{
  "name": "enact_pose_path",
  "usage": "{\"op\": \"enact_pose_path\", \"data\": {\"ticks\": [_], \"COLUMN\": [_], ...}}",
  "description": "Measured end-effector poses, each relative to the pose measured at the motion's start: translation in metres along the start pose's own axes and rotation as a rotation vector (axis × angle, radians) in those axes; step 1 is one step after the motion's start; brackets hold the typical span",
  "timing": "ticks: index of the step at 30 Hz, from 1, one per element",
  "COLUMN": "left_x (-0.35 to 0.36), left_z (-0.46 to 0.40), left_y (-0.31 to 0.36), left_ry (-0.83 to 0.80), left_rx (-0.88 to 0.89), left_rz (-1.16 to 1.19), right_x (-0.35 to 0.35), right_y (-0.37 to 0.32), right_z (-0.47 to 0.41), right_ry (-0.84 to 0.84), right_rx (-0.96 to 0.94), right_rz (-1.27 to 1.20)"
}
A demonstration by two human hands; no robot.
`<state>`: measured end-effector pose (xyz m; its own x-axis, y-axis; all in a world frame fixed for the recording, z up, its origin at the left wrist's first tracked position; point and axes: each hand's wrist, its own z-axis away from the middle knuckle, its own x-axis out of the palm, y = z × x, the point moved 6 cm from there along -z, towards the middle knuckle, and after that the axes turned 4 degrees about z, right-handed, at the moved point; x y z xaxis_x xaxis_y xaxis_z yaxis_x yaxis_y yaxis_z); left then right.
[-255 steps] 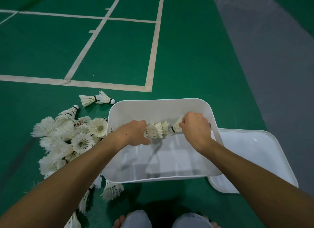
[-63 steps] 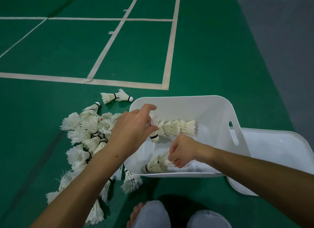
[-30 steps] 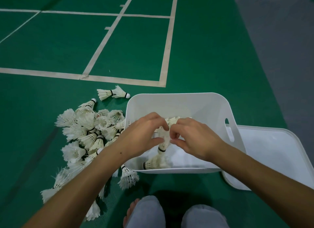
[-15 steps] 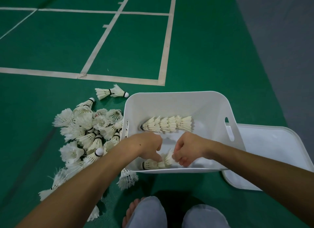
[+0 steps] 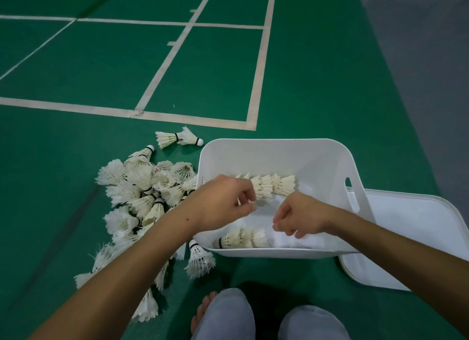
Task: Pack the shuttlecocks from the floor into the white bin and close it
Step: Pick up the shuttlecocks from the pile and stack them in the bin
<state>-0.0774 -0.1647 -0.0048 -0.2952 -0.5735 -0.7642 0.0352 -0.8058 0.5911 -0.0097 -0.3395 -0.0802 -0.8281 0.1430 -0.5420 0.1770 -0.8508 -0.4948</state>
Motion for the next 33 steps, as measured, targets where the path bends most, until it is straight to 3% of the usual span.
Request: {"op": "enact_pose_path", "data": {"ticks": [4,6,8,14,20,23,26,29,33], "left_x": [-0.037,-0.049,-0.053,-0.044,-0.016,0.001,0.014,0.021,0.027], "left_z": [0.051,0.078,0.099,0.144,0.158,0.142,0.120,0.104,0.091], "left_y": [-0.004,-0.025,-0.053,-0.117,-0.159,-0.171,-0.174,-0.175,-0.185], "left_ry": [0.356,0.542,0.618,0.553,0.464,0.401,0.350,0.356,0.397], "left_rx": [0.038,-0.020,-0.120,-0.355,-0.448,-0.484,-0.470,-0.463,-0.387], "left_rz": [0.218,0.272,0.285,0.182,0.099,0.036,-0.182,-0.387,-0.481], "right_x": [-0.022,-0.026,-0.026,-0.014,-0.009,-0.020,-0.032,-0.035,-0.027], "right_y": [-0.035,-0.060,-0.087,-0.160,-0.222,-0.241,-0.253,-0.263,-0.267], "right_z": [0.032,0.049,0.062,0.071,0.045,0.020,-0.010,-0.041,-0.080], "right_ry": [0.299,0.406,0.471,0.487,0.436,0.366,0.309,0.199,0.114], "right_rx": [-0.242,-0.364,-0.467,-0.683,-0.765,-0.726,-0.661,-0.588,-0.500], "right_rz": [0.058,0.068,0.068,0.197,0.428,0.581,0.757,0.954,1.213]}}
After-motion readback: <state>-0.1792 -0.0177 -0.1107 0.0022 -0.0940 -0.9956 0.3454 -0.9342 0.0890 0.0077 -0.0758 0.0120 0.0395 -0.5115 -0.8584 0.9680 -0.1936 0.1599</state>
